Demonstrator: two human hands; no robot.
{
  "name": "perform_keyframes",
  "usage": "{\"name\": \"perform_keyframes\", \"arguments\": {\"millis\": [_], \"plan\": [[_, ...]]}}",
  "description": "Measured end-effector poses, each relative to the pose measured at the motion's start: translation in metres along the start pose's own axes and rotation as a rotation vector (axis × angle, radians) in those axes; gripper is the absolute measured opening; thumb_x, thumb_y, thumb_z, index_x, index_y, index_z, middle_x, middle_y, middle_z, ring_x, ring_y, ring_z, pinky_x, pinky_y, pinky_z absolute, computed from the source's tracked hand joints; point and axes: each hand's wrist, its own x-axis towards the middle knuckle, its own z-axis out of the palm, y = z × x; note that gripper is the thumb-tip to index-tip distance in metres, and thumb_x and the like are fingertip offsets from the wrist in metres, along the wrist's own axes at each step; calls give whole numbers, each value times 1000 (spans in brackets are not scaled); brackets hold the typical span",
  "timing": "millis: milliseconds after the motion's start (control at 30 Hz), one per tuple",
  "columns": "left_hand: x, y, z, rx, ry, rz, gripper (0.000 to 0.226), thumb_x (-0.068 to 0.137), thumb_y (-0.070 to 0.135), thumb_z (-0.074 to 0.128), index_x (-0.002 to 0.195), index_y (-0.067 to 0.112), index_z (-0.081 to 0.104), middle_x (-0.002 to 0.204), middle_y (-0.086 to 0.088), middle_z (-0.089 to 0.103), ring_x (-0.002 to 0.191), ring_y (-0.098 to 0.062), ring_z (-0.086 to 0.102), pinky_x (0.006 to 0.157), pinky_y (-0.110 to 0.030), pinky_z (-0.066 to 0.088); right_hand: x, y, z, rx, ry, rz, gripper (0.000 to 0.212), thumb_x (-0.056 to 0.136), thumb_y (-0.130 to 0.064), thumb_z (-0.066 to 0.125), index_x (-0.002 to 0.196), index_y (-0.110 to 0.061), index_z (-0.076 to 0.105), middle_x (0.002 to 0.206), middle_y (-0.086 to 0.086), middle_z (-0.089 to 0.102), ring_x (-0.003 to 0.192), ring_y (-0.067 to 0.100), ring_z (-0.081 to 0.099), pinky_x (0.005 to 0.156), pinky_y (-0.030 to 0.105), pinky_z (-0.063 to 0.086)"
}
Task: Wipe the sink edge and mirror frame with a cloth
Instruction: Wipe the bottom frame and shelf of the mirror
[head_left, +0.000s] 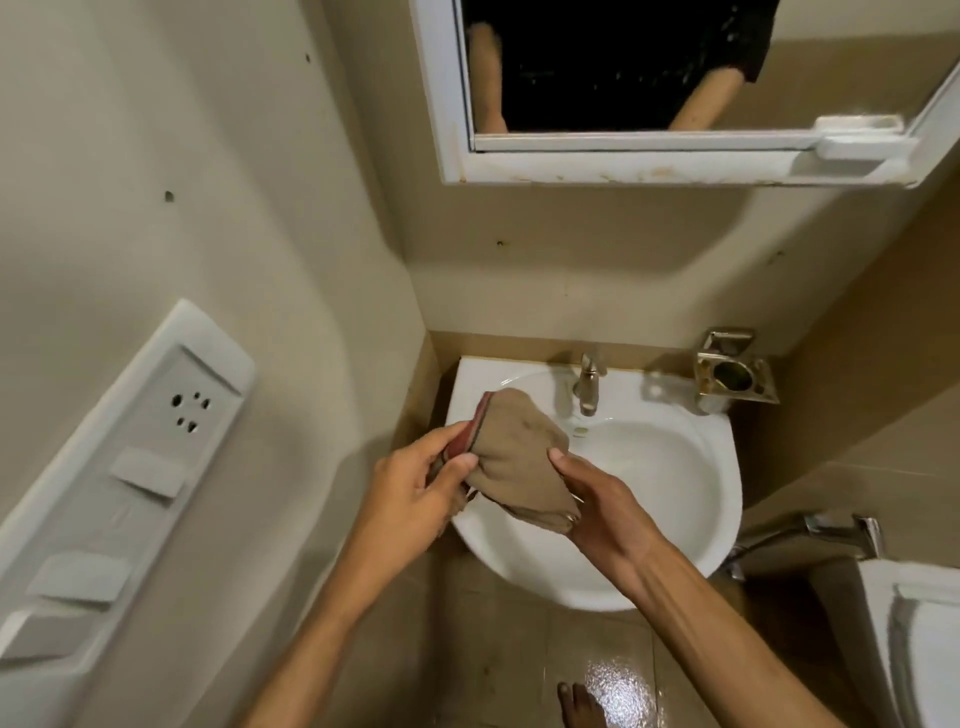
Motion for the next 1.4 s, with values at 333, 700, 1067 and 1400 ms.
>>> {"name": "perform_keyframes", "arguments": {"millis": [333, 700, 1067, 1400], "plan": [[26, 19, 47, -935, 90, -580, 27, 99, 15, 64, 122, 3, 71, 115, -24, 77, 102, -32, 75, 88, -45, 64, 28, -83, 24, -478, 75, -404, 9, 96, -15, 77, 105, -18, 78, 107, 11, 78, 95, 13, 70, 74, 21, 54], [85, 54, 49, -855, 378, -425, 36, 93, 26, 80, 124, 9, 74, 113, -14, 82, 111, -35, 75, 81, -39, 66, 57, -114, 89, -558, -26, -649, 15, 94, -16, 79, 107, -21, 79, 103, -2, 81, 104, 20, 76, 89, 36, 63], [136, 69, -8, -938, 527, -86, 30, 101, 17, 70, 131, 14, 63, 126, -10, 76, 117, -23, 75, 101, -40, 60, 64, -143, 156, -301, -123, -718, 21, 89, -8, 83, 109, -4, 81, 99, 6, 83, 91, 9, 77, 77, 23, 62], [176, 78, -35, -901, 594, 211, 20, 104, 8, 65, 122, 12, 58, 122, -12, 72, 116, -23, 71, 100, -39, 59, 59, -128, 210, -30, 9, -791, 16, 88, -8, 85, 100, 1, 81, 87, 9, 82, 81, 14, 77, 82, 34, 67]]}}
